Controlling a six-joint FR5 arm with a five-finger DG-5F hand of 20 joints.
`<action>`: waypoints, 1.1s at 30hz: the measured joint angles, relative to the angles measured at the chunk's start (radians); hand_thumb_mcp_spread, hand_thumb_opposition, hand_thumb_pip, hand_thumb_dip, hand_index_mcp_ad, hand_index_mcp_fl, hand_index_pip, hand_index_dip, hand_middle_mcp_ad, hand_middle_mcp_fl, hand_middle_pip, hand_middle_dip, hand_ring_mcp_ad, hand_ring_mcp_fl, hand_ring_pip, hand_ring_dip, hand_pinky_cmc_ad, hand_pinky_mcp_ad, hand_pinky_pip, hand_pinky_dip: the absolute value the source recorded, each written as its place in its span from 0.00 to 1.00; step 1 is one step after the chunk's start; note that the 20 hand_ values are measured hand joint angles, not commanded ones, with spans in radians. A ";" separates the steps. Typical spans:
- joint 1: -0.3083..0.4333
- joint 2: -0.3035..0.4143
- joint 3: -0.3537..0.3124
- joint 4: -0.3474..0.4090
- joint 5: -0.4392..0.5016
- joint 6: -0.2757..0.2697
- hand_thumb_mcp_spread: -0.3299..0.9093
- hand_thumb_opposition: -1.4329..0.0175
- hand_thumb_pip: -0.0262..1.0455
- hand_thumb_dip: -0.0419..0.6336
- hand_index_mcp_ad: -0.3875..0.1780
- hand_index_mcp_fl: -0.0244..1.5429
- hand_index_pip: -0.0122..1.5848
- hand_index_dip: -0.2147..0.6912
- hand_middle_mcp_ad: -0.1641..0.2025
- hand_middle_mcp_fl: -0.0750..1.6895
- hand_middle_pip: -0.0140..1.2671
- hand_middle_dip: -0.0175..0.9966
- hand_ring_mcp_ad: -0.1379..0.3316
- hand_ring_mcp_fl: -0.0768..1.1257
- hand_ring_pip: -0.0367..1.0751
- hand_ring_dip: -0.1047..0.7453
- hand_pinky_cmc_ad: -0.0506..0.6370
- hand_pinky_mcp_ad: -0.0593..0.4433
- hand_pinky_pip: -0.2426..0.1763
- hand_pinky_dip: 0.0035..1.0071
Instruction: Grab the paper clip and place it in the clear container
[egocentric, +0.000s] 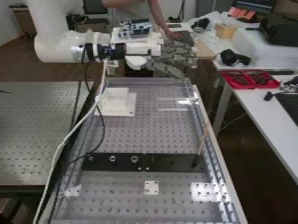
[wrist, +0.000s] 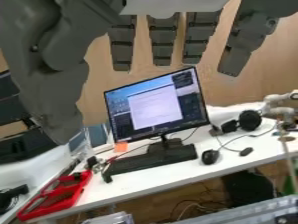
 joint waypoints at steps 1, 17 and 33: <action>-0.012 0.020 -0.002 -0.015 -0.005 -0.009 0.48 0.47 0.57 0.41 0.44 0.08 0.14 0.32 0.65 0.04 0.11 0.20 0.54 0.06 0.14 0.25 0.56 0.65 0.32 0.47; -0.121 0.130 0.028 -0.170 -0.048 -0.122 0.48 0.47 0.51 0.38 0.46 0.11 0.08 0.37 0.64 0.04 0.11 0.20 0.54 0.06 0.13 0.25 0.60 0.67 0.33 0.47; -0.181 0.159 0.018 -0.191 -0.040 -0.170 0.47 0.49 0.51 0.34 0.46 0.09 0.07 0.40 0.65 0.04 0.11 0.20 0.55 0.06 0.13 0.25 0.63 0.67 0.33 0.47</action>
